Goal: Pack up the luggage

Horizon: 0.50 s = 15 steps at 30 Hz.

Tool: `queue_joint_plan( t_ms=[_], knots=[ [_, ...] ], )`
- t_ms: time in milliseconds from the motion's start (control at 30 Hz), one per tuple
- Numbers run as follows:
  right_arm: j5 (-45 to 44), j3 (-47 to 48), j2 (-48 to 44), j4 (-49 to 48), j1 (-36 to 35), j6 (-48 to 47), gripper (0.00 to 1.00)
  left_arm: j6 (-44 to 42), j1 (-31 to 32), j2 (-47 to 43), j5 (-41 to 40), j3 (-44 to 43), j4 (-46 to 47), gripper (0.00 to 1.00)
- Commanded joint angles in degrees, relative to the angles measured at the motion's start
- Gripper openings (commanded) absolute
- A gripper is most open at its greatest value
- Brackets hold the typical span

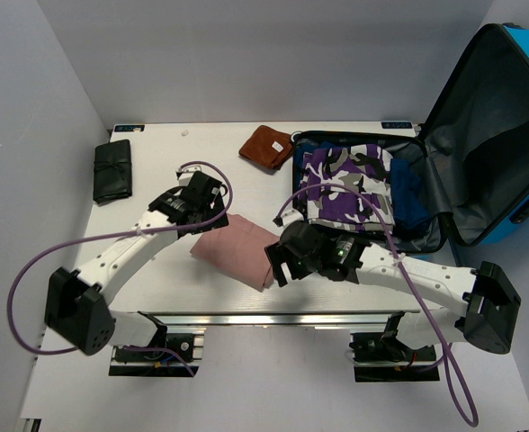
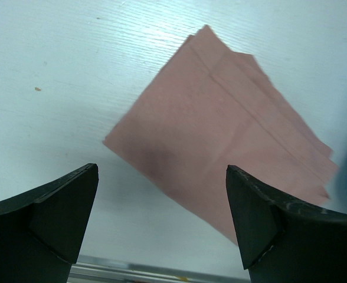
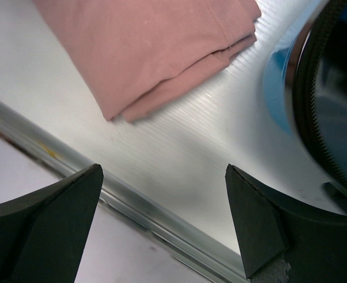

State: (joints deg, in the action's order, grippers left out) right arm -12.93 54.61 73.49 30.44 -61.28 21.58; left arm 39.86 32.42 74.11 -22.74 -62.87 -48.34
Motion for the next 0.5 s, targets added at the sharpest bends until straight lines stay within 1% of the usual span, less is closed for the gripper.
queue_joint_plan(
  t_ms=[0, 33, 67, 100, 133, 200, 367, 467],
  knots=[
    [-8.4, -3.1, -0.4, -10.3, -2.5, 15.2, 0.89, -3.6, -3.2, 4.5, -1.4, 0.6, 3.3, 0.98],
    [-10.6, -6.1, -0.5, -12.7, -3.2, 20.4, 0.89, -5.4, -4.1, 5.3, 0.7, 0.6, 5.1, 0.98],
    [-10.9, -7.5, -0.5, -15.3, -3.3, 22.3, 0.89, -8.7, -4.8, 6.0, 2.3, 0.6, 8.8, 0.98],
    [-13.8, -8.8, -0.4, -19.2, -4.0, 24.8, 0.89, -10.7, -6.2, 7.2, 4.2, 1.0, 10.6, 0.98],
    [-14.7, -10.8, -0.1, -20.7, -4.5, 28.0, 0.89, -12.2, -6.8, 7.7, 7.3, 1.3, 12.2, 0.98],
    [-17.2, -12.2, 1.1, -24.2, -5.2, 32.8, 0.89, -14.7, -8.5, 9.3, 9.3, 2.6, 15.4, 0.98],
    [-22.2, -11.5, 7.0, -25.8, -6.7, 41.5, 0.89, -18.9, -10.5, 10.7, 13.7, 6.7, 22.6, 0.98],
    [-23.8, -9.6, 10.3, -25.1, -6.8, 44.3, 0.89, -20.3, -11.2, 11.2, 15.5, 10.2, 26.7, 0.98]
  ],
)
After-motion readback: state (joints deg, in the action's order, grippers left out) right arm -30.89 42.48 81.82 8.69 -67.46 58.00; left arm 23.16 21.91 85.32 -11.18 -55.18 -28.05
